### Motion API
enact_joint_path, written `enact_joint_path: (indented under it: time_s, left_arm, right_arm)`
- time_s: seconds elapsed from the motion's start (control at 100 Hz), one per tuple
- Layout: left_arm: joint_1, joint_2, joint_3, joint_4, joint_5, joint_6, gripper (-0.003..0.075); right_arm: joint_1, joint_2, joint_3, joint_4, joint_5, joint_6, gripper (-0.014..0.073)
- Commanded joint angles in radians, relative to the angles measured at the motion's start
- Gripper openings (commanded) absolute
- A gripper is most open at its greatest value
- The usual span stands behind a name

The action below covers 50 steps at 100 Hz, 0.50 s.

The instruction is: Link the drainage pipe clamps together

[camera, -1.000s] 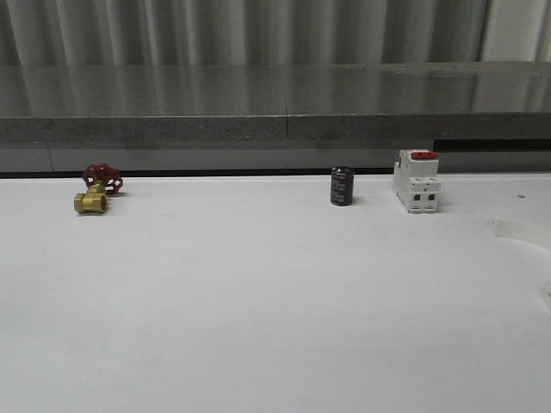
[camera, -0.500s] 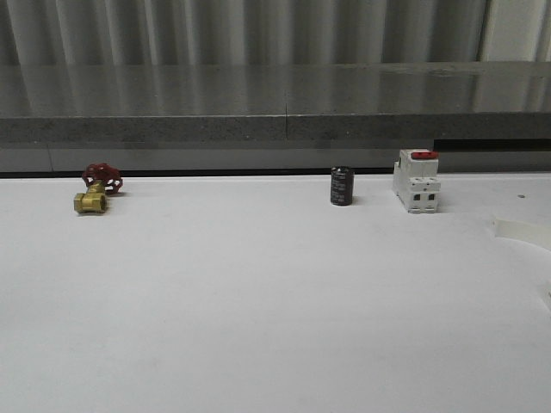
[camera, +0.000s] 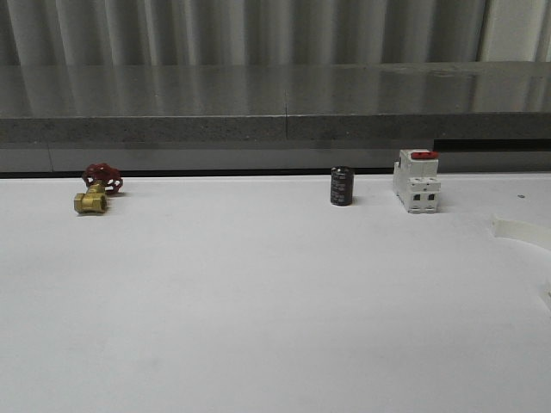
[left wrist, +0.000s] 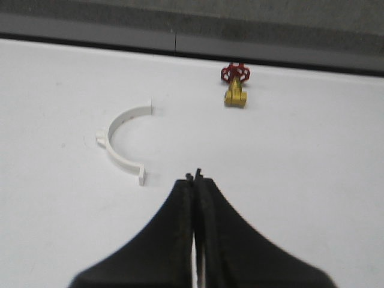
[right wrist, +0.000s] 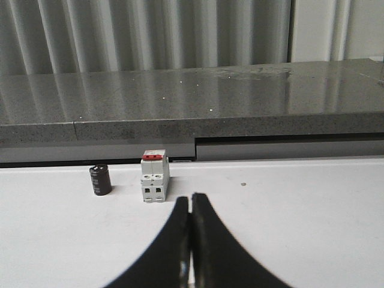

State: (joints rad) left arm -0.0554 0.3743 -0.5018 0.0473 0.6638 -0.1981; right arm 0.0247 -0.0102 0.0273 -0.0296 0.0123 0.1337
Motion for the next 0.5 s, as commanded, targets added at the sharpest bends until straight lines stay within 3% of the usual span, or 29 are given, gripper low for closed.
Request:
enact_joint_path:
  time_s: [0.0, 0.41, 0.49]
  left_arm:
    - [-0.008, 0.060, -0.053, -0.008, 0.007, -0.008, -0.0020]
    - [-0.008, 0.106, -0.055, -0.008, 0.017, -0.008, -0.0014]
    - [-0.008, 0.106, -0.055, -0.016, 0.022, -0.008, 0.0045]
  right_arm:
    - [-0.006, -0.020, -0.015, -0.001, -0.076, -0.010, -0.0069]
    - [-0.006, -0.020, -0.015, -0.001, -0.076, -0.010, -0.0069]
    - [-0.006, -0.020, -0.015, -0.001, -0.076, -0.010, -0.0069]
